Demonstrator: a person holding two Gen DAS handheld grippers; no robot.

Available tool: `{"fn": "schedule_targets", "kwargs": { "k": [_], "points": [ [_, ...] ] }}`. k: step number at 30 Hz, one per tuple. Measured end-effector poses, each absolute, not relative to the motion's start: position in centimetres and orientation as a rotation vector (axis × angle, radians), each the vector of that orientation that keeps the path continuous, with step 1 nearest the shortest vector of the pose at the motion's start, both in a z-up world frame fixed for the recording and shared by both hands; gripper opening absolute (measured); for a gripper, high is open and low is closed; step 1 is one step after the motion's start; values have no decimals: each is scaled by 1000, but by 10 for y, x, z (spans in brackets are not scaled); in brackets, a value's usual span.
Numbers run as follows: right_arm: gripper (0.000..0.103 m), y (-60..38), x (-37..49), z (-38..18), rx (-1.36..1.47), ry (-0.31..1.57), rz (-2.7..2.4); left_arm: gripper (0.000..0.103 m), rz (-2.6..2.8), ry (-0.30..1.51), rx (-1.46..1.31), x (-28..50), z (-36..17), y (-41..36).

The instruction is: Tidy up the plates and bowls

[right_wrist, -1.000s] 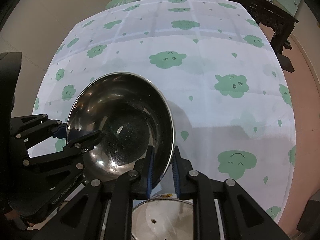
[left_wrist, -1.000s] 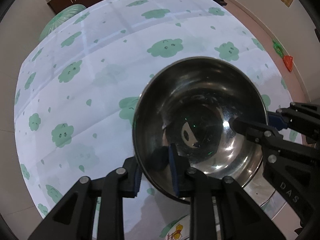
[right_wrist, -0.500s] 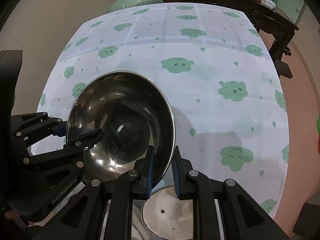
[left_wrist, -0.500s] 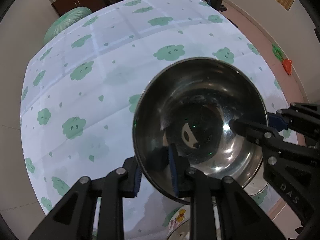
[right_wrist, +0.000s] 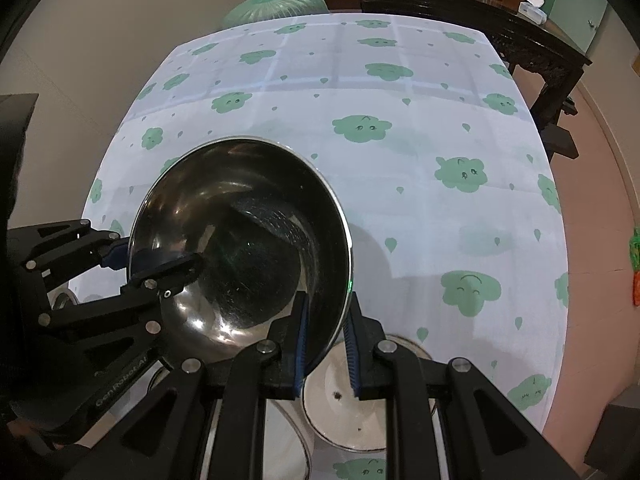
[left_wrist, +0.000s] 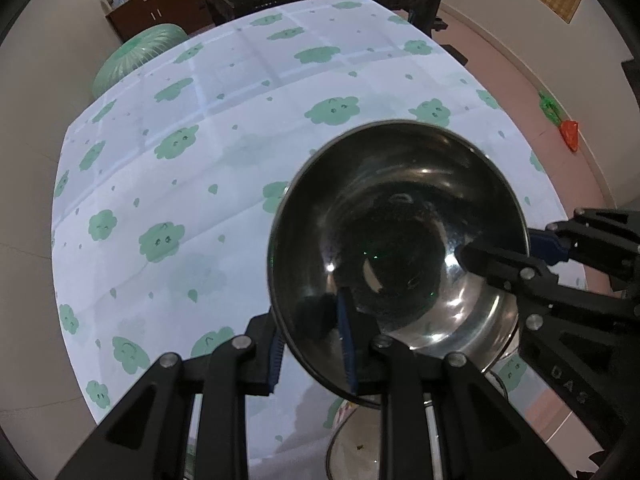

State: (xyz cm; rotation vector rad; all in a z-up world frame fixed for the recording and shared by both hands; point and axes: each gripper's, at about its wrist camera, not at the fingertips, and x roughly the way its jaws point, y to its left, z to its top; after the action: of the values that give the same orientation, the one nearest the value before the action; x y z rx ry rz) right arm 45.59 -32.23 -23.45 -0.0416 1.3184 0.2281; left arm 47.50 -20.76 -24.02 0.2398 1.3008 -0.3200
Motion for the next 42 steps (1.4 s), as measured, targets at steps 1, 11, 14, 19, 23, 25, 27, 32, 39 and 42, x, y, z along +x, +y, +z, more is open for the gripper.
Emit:
{"fn": "schedule_targets", "kwargs": {
  "k": [1,11,14,19,23,25,27,32,39,42],
  "points": [
    [19,-322,454,-234,-42,1318,228,22,-320,1297,239,473,-238,-207],
    [19,-312,431,-226,-55,1312,222,22,-330,1276,230,453,-229,-197],
    [19,-310,424,-223,-58,1308,215,22,-336,1271,230,446,-227,-194],
    [19,-304,411,-219,-55,1302,203,22,-347,1264,235,434,-223,-189],
    [19,-301,400,-216,-53,1299,192,22,-357,1258,238,423,-221,-185],
    [19,-299,394,-214,-50,1297,187,22,-362,1256,240,418,-220,-184],
    [19,-297,388,-213,-53,1297,181,22,-367,1254,243,413,-219,-182],
    [19,-293,375,-210,-54,1296,168,22,-381,1248,248,400,-216,-180],
    [19,-292,357,-208,-49,1298,151,22,-400,1245,261,386,-214,-180],
    [19,-291,351,-208,-46,1302,146,22,-405,1245,263,380,-214,-179]
  ]
}}
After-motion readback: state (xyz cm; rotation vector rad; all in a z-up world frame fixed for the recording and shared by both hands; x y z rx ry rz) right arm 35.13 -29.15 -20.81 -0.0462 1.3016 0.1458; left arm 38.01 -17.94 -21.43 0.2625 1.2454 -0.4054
